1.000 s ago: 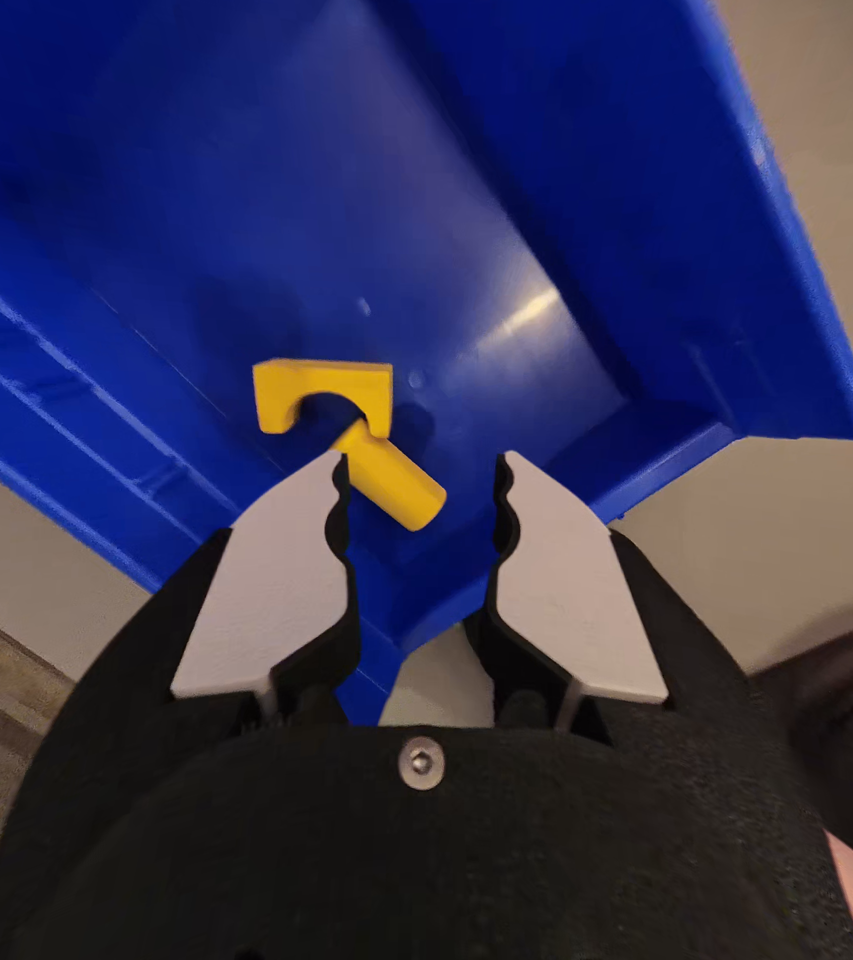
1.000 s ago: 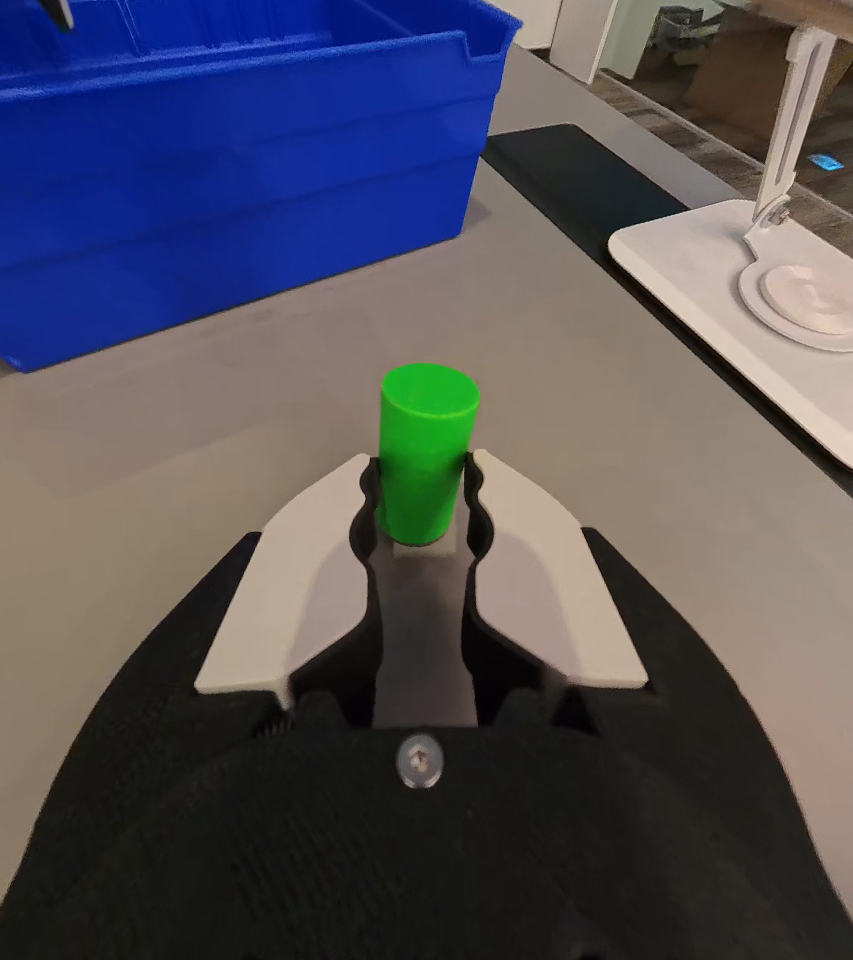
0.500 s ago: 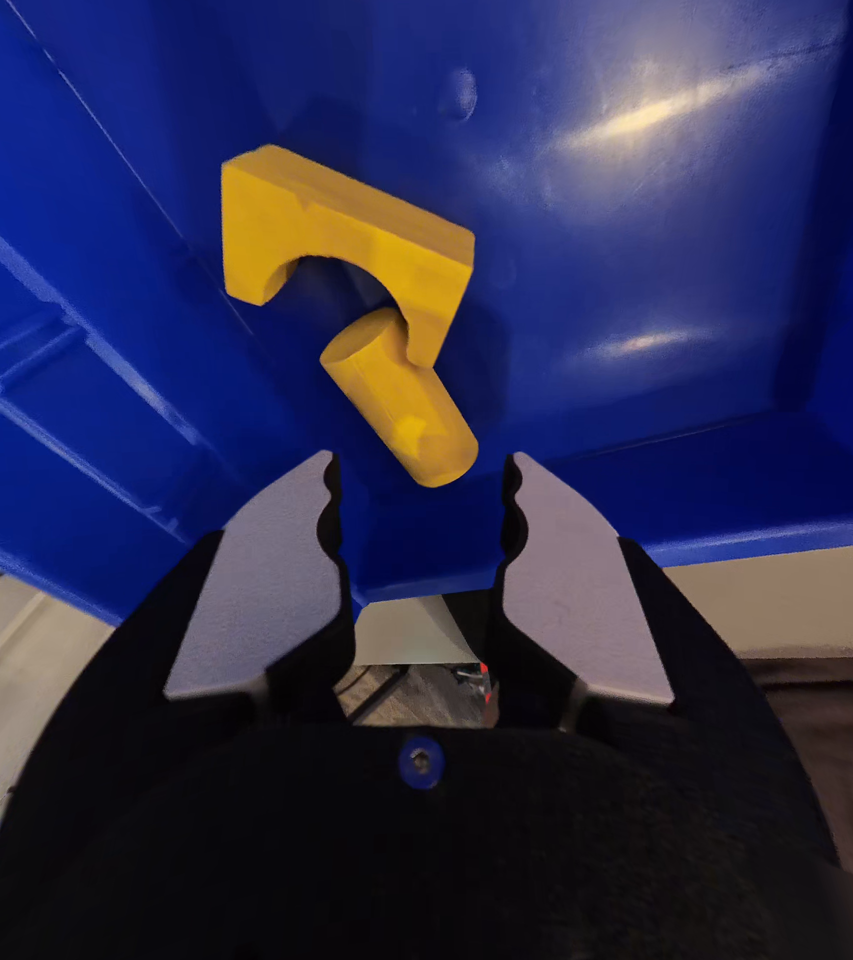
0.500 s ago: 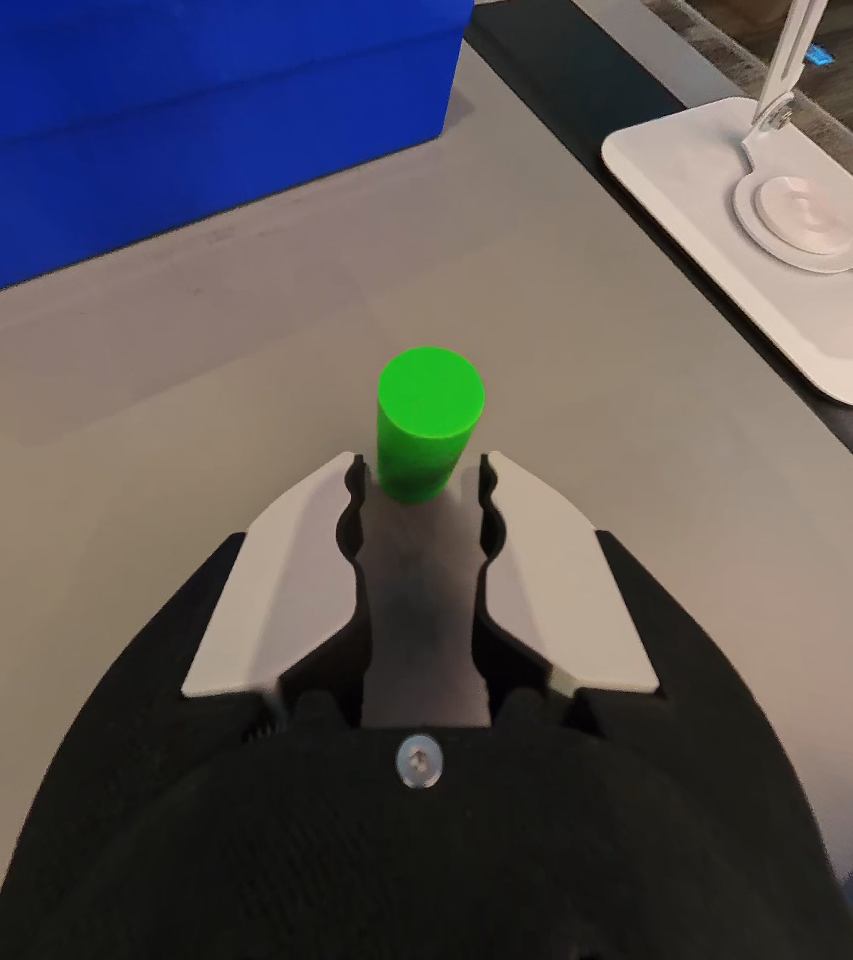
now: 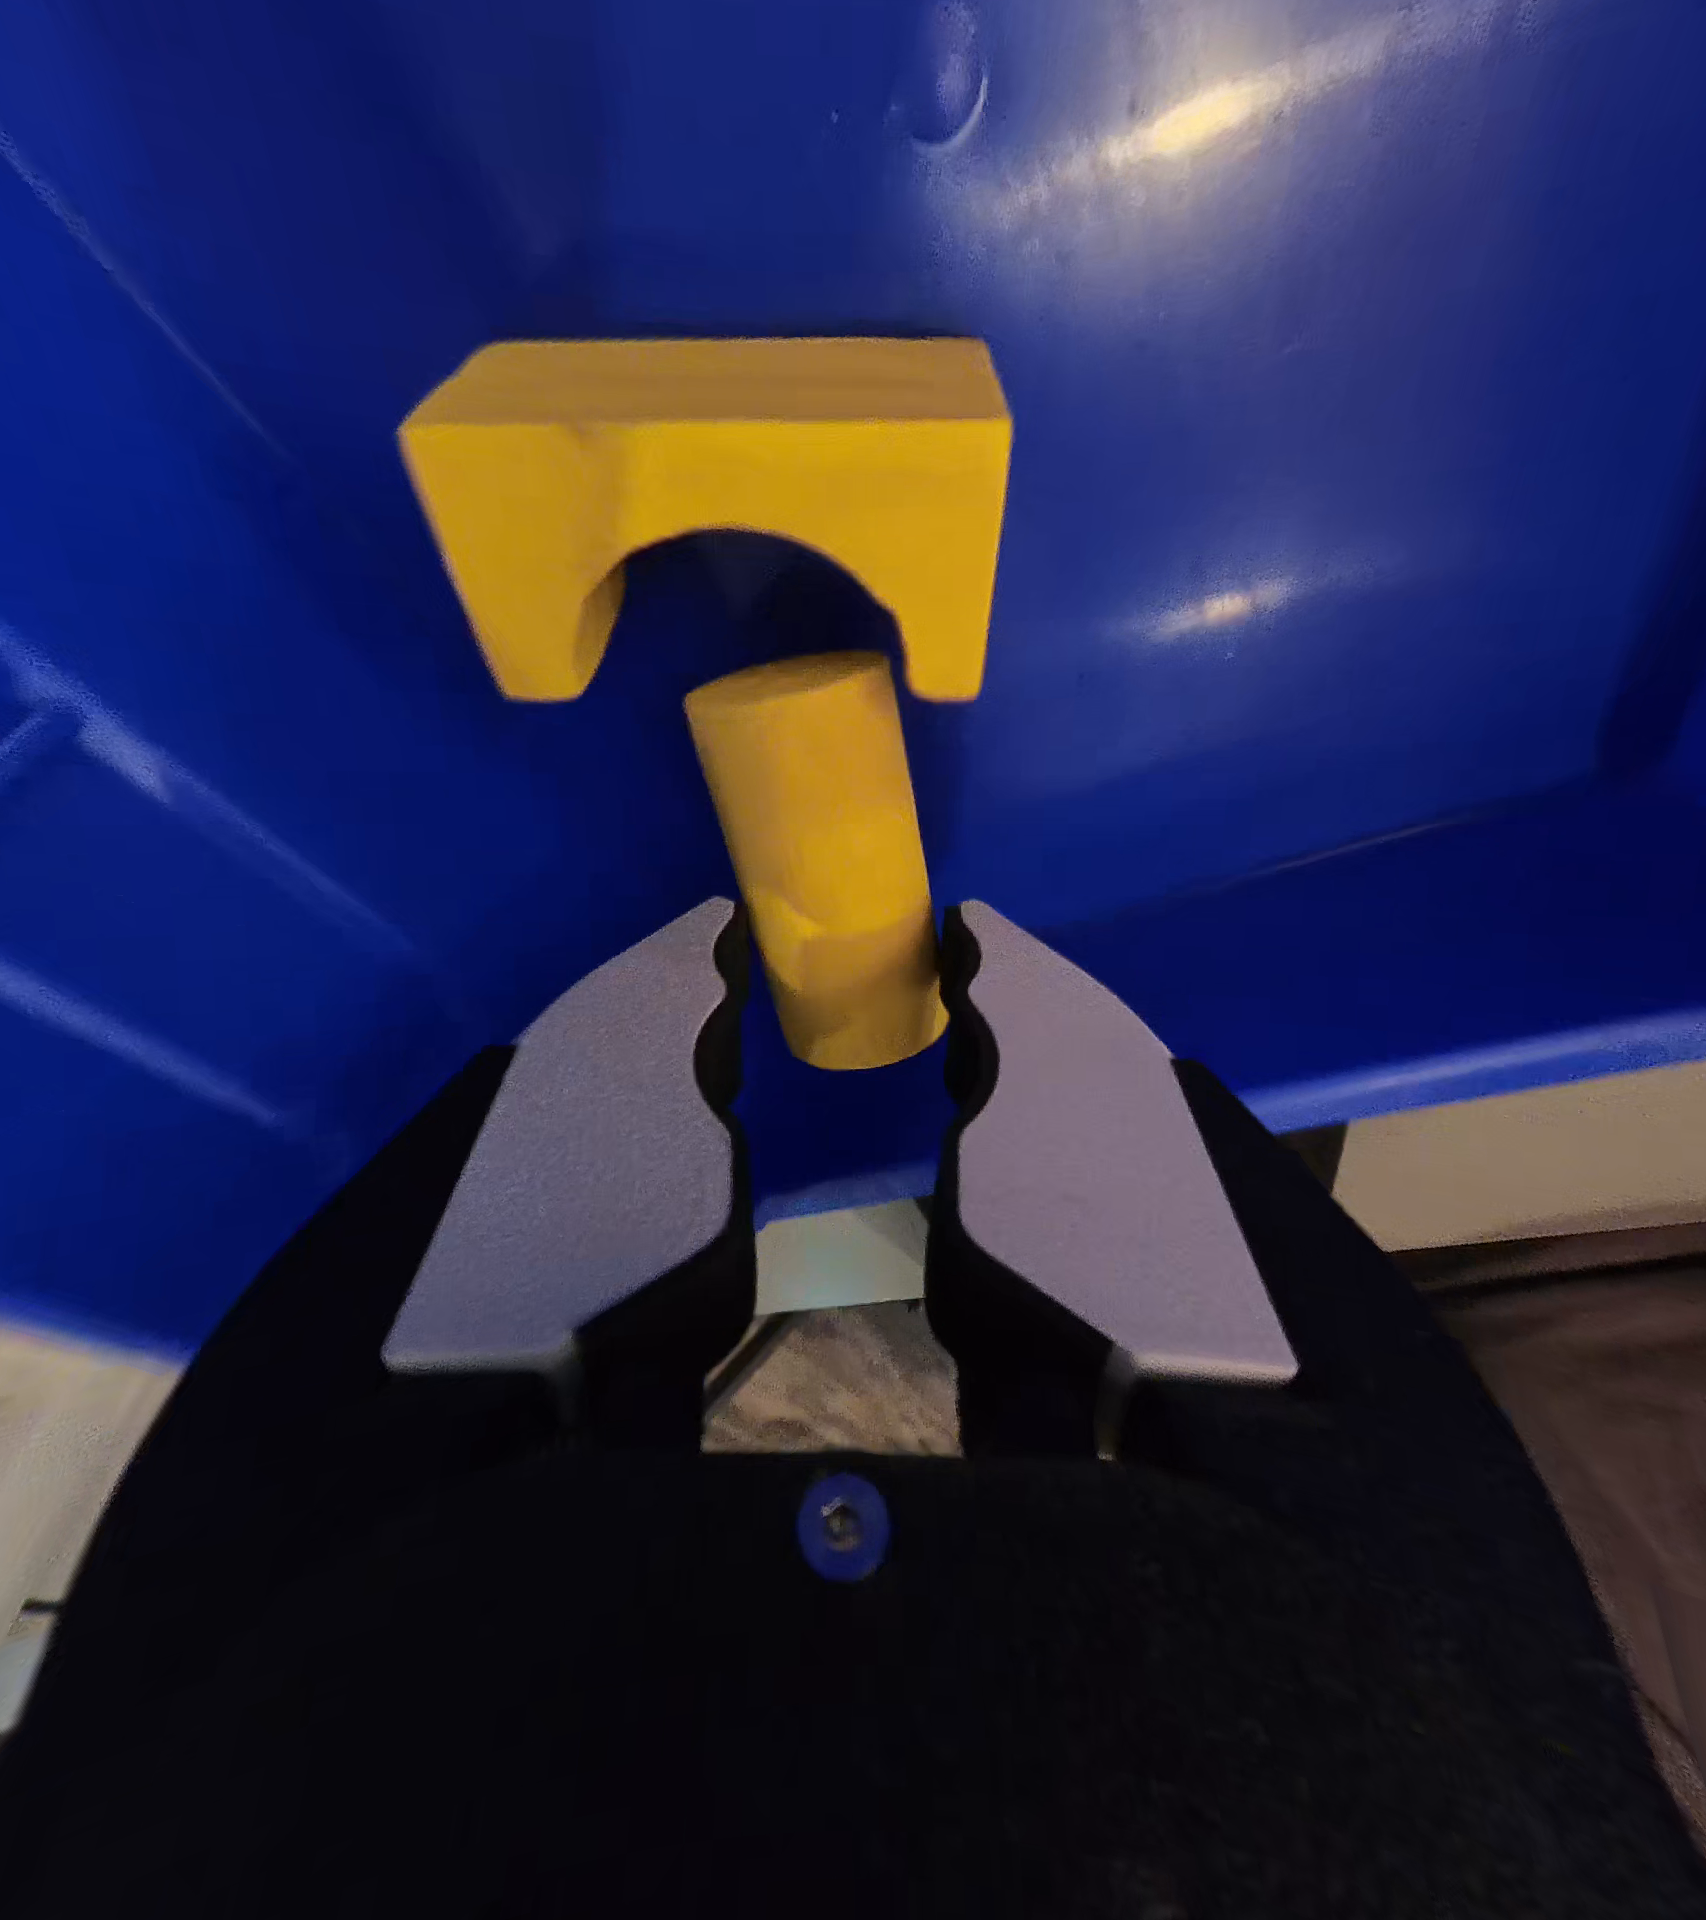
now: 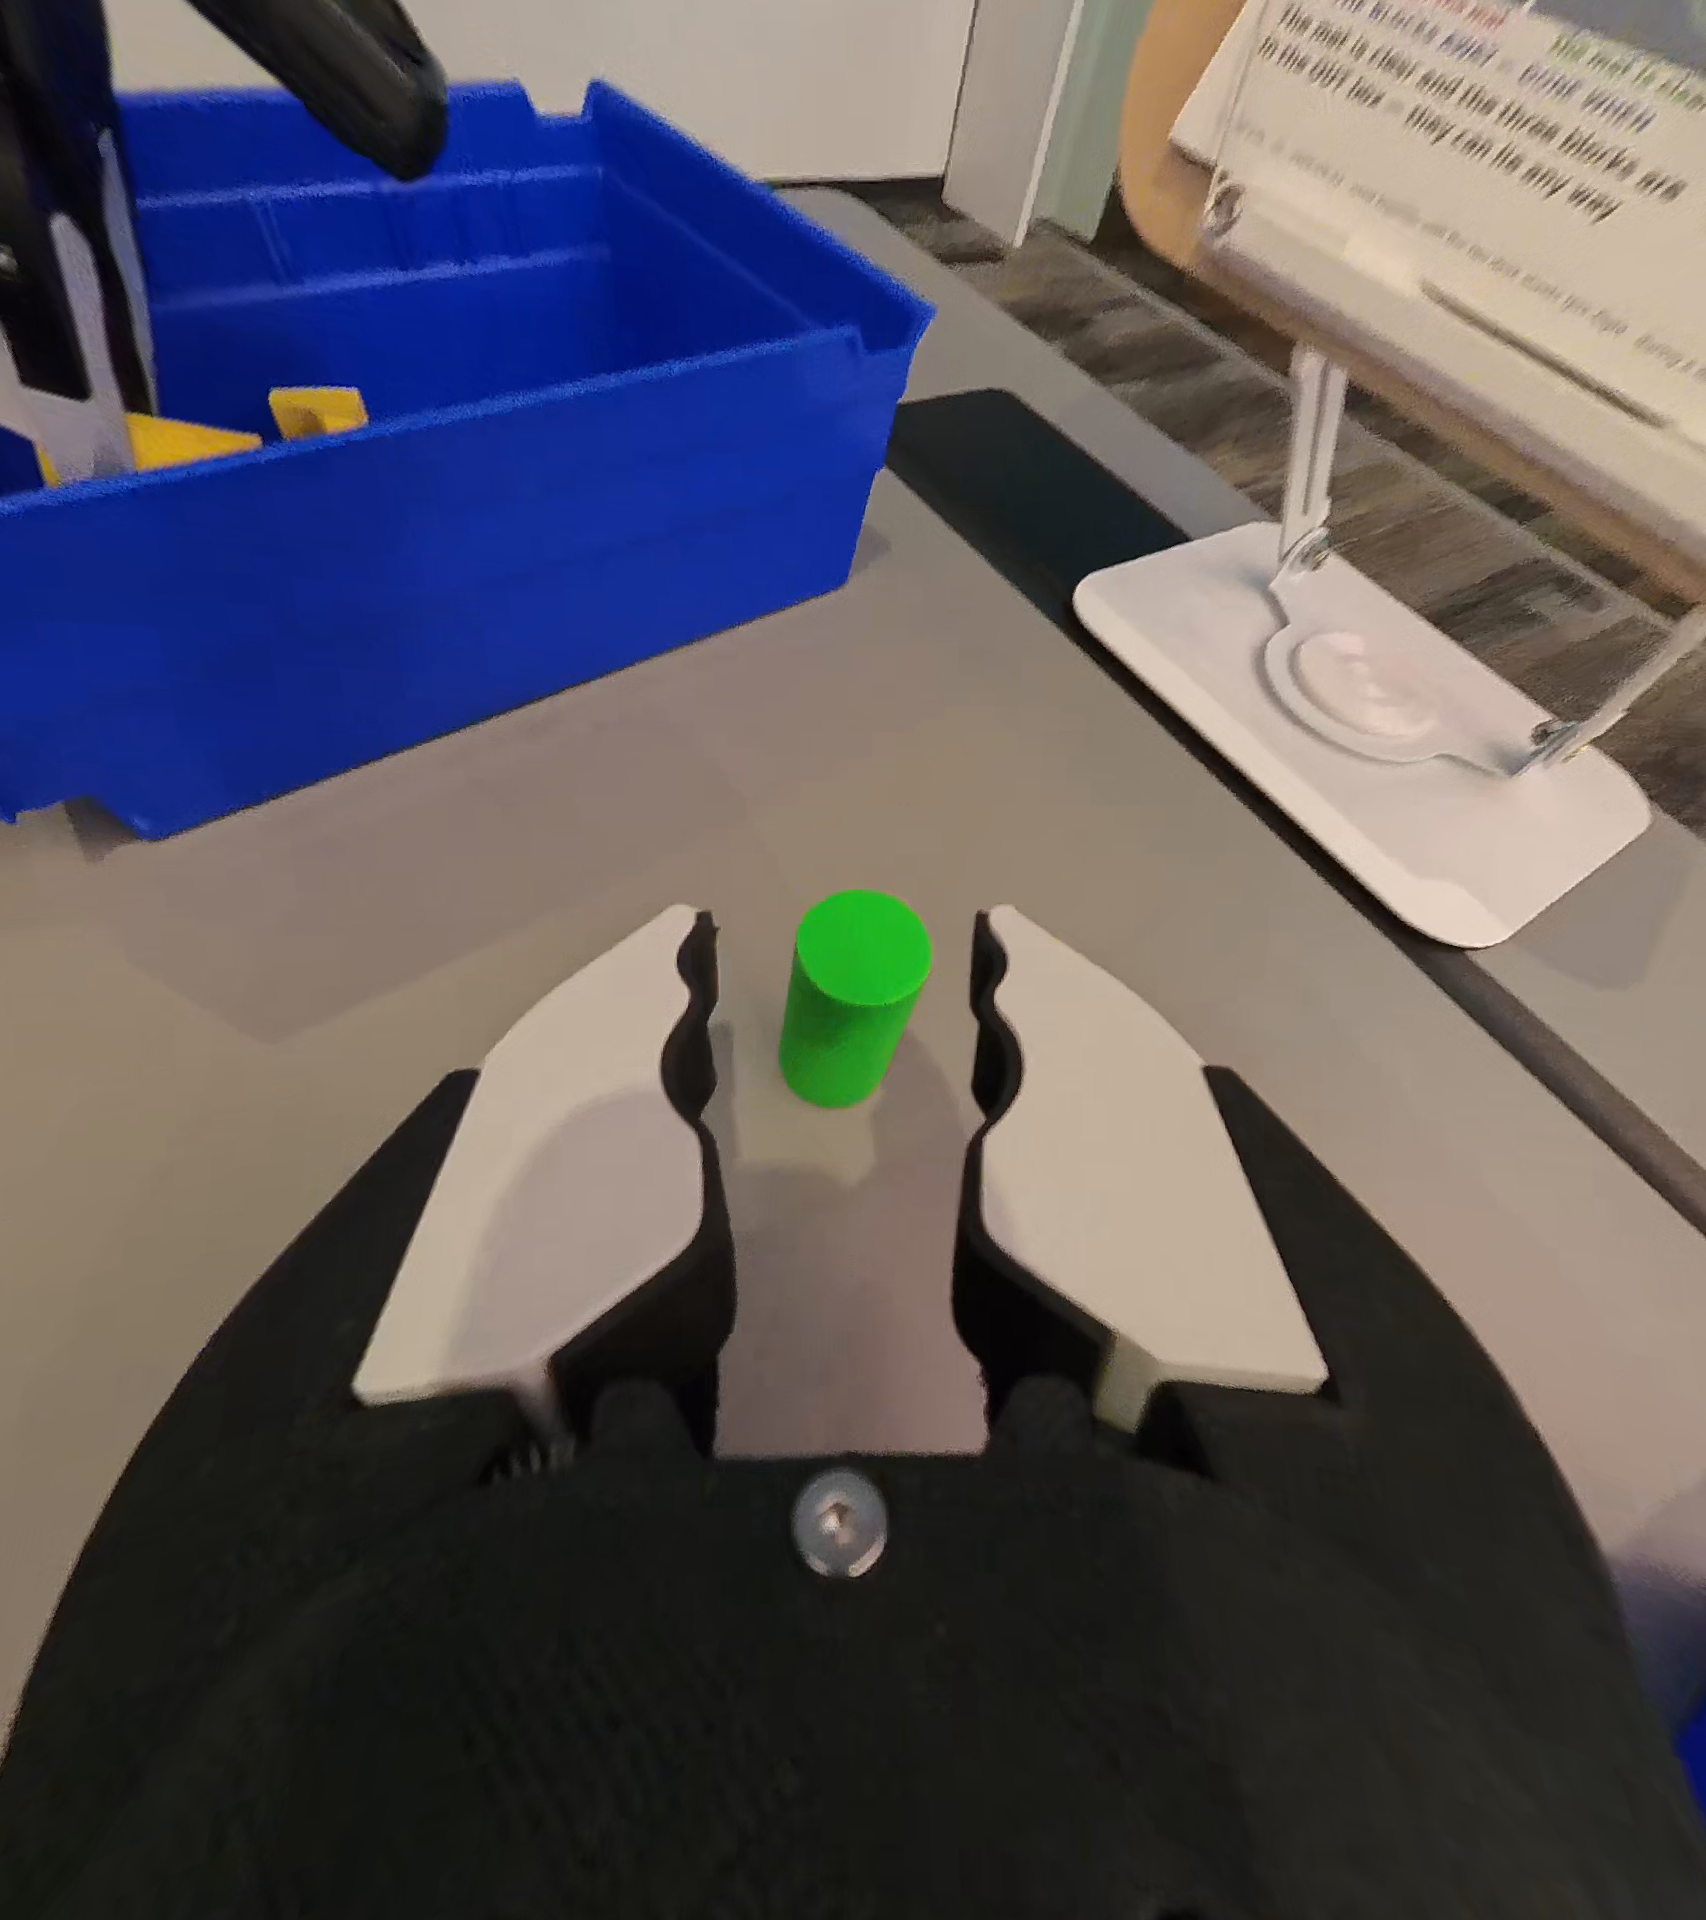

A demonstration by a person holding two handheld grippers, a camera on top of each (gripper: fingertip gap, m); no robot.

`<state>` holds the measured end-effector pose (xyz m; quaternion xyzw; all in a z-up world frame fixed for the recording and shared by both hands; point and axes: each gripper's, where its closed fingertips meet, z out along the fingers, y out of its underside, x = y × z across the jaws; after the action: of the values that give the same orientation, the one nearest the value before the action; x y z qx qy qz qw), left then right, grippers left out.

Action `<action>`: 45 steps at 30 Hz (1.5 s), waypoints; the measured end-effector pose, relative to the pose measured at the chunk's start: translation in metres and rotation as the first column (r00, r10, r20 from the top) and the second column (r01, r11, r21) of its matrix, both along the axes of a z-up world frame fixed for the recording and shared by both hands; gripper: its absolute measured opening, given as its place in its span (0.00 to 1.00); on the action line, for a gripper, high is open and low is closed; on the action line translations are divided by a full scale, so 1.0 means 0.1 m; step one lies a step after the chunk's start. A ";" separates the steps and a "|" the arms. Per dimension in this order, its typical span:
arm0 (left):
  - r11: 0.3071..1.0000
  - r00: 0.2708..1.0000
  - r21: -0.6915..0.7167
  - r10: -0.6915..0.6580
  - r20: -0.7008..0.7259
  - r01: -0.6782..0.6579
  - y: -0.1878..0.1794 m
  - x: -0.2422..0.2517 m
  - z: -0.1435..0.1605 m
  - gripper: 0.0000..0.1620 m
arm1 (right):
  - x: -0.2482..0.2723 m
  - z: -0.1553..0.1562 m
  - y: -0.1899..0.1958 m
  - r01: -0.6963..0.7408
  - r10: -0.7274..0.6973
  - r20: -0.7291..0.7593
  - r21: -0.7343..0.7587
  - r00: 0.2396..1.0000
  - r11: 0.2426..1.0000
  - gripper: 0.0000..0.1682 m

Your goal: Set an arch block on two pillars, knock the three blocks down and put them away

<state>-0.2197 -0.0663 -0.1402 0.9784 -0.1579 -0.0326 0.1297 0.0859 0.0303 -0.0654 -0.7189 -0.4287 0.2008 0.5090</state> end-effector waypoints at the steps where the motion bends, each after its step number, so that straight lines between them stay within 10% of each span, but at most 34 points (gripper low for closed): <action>1: 0.999 1.000 0.037 0.001 0.011 -0.001 0.02 -0.01 0.07 0.21 | 0.02 0.06 0.01 0.015 -0.015 -0.016 0.025 1.000 1.000 0.29; 9: 0.864 0.912 0.497 -0.261 0.315 0.075 0.24 0.47 0.98 0.21 | -0.09 0.78 -0.35 -0.051 0.094 -0.129 0.305 0.987 0.951 0.28; 18: 0.634 0.473 0.753 -0.726 0.500 0.177 -0.09 1.78 1.79 0.21 | -0.57 1.04 -1.08 -0.476 0.341 -0.603 -0.072 0.721 0.877 0.28; 23: 0.539 0.340 0.806 -0.826 0.449 0.246 -0.31 2.25 1.87 0.21 | -0.48 1.19 -1.09 -0.584 0.287 -0.777 -0.124 0.560 0.802 0.29; 32: 0.525 0.292 0.799 -0.845 0.448 0.294 -0.37 2.52 1.76 0.21 | -0.55 1.19 -1.24 -0.632 0.319 -0.766 -0.143 0.558 0.761 0.21; 36: 0.474 0.374 0.813 -0.860 0.346 0.337 -0.22 2.41 1.64 0.33 | -0.38 1.19 -1.03 -0.530 0.314 -0.652 -0.161 0.690 0.832 0.21; 40: 0.519 0.592 0.786 -0.765 0.252 0.336 0.13 1.93 1.51 0.34 | 0.14 0.87 -0.49 -0.151 0.104 -0.225 -0.202 0.969 0.968 0.21; 45: 0.610 0.878 0.738 -0.476 0.050 0.289 0.71 1.03 1.25 0.32 | 0.51 0.07 -0.08 0.170 -0.118 0.214 -0.241 0.970 0.956 0.21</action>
<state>-0.1166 0.0046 -0.0151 0.8897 -0.3539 0.0009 -0.2884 0.1366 0.0223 -0.0582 -0.8247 -0.3936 0.1447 0.3795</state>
